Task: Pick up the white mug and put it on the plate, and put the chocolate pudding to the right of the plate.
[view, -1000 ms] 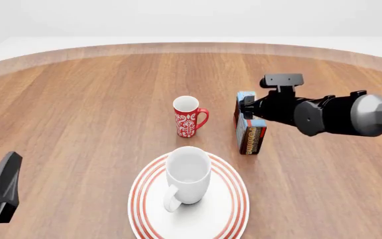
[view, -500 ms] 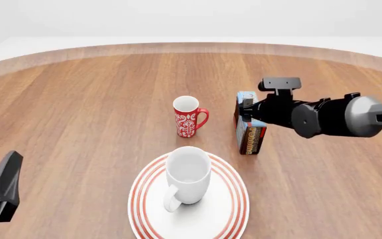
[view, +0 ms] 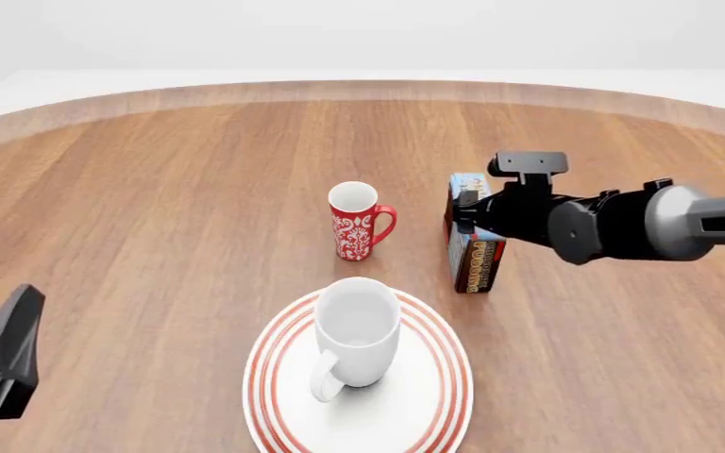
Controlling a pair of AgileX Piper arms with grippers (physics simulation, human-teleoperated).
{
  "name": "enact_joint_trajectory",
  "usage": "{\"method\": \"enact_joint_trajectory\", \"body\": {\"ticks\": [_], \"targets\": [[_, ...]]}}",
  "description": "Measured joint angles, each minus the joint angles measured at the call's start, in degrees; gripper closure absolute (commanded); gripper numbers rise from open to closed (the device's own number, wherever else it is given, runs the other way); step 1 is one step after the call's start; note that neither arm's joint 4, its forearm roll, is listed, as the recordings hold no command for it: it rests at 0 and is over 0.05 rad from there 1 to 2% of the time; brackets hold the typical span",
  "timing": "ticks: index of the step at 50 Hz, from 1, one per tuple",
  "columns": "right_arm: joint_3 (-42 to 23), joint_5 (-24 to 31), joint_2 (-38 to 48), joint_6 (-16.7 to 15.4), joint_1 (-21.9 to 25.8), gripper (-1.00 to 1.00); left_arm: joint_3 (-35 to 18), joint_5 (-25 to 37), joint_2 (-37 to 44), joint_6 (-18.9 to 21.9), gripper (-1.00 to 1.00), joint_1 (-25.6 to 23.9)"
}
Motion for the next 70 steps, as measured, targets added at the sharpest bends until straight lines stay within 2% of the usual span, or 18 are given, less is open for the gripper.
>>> {"method": "enact_joint_trajectory", "body": {"ticks": [23, 47, 48, 70], "targets": [[-0.23, -0.97, 1.09, 0.66, 0.13, -1.00, -0.03, -4.48, 4.75, 0.17, -1.00, -0.09], [-0.60, -0.96, 1.67, 1.08, -0.12, -1.00, -0.02, -2.43, 2.68, 0.27, -1.00, -0.18], [-0.65, -0.92, 1.71, 1.11, -0.13, 1.00, -0.03, -2.52, 2.78, 0.27, -1.00, -0.18], [-0.89, -0.50, 1.41, -1.18, -0.93, 1.00, -0.04, -3.11, 3.31, 0.33, -1.00, -0.27]]}}
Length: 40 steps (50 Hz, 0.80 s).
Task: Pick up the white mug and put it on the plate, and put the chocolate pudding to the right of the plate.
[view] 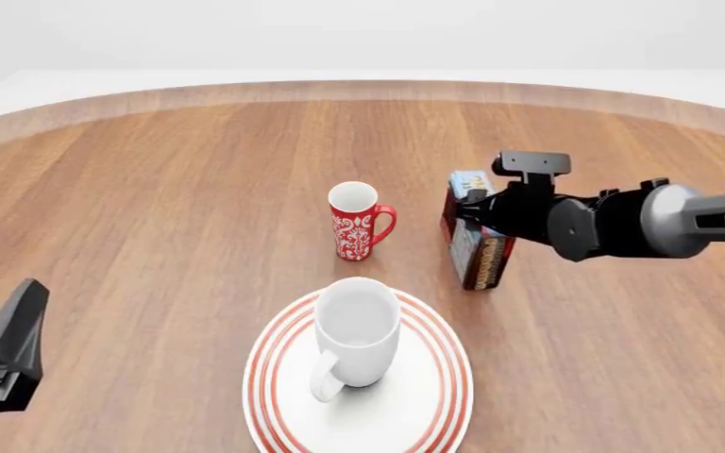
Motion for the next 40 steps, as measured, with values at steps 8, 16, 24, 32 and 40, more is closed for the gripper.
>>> {"method": "enact_joint_trajectory", "body": {"ticks": [8, 16, 24, 32, 40], "targets": [[0.50, 0.40, -0.54, -0.88, 0.03, 1.00, 0.00, 0.21, -0.23, 0.00, -1.00, -0.01], [1.49, 0.89, -1.65, -1.40, 0.25, 1.00, 0.00, 0.30, -0.33, 0.00, -1.00, -0.01], [2.54, 1.39, -3.63, -1.53, 0.53, 1.00, 0.00, 0.34, -0.37, 0.00, -1.00, 0.00], [3.65, 1.88, -5.97, -1.43, 0.76, 1.00, 0.00, 0.36, -0.39, 0.00, -1.00, -0.01], [4.71, 2.71, -8.69, -1.08, 0.95, 1.00, 0.00, 0.37, -0.40, 0.01, -1.00, 0.00]]}}
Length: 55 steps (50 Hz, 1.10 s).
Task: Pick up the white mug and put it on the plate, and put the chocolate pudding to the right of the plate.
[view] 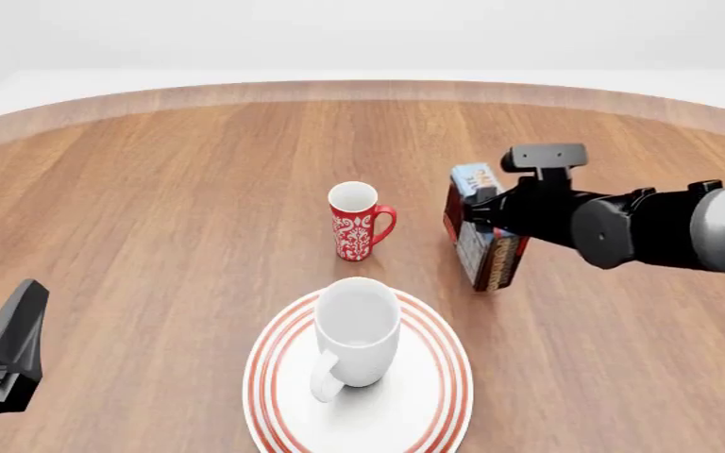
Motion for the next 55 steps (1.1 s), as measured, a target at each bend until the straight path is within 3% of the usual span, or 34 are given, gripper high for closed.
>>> {"method": "enact_joint_trajectory", "body": {"ticks": [33, 55], "targets": [[5.33, 5.16, -14.23, 1.27, 0.43, 1.00, 0.04, 3.85, -3.97, 0.54, -1.00, -0.13], [9.83, 9.38, -24.63, 1.27, -0.90, 1.00, 0.02, -0.43, 0.39, 0.76, -1.00, -0.22]]}}
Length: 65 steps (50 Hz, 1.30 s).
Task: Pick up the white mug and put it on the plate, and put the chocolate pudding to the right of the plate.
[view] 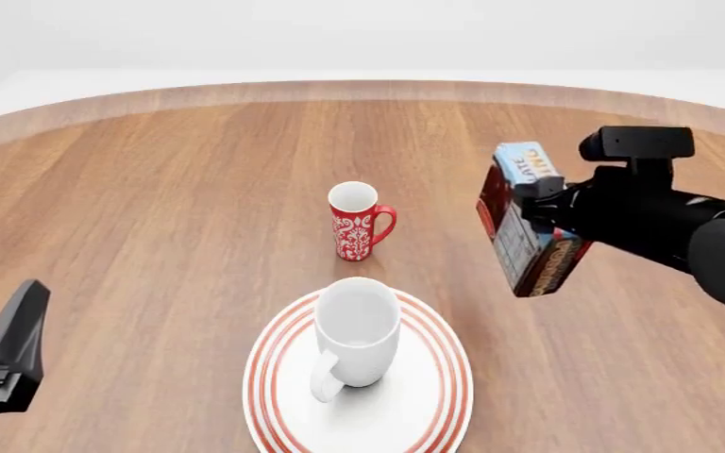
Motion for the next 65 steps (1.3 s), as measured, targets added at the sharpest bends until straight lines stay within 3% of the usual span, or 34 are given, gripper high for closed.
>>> {"method": "enact_joint_trajectory", "body": {"ticks": [26, 38, 65], "targets": [[5.68, 3.72, -9.37, -0.88, -3.37, 1.00, -0.01, -0.63, 0.64, 0.15, -1.00, -0.12], [7.19, 5.76, -13.00, -1.04, -4.99, 1.00, 0.01, 2.45, -2.46, 0.39, -1.00, -0.15], [11.19, 10.58, -20.37, -2.12, -7.20, 1.00, 0.02, 0.43, -0.39, 0.70, -1.00, -0.18]]}}
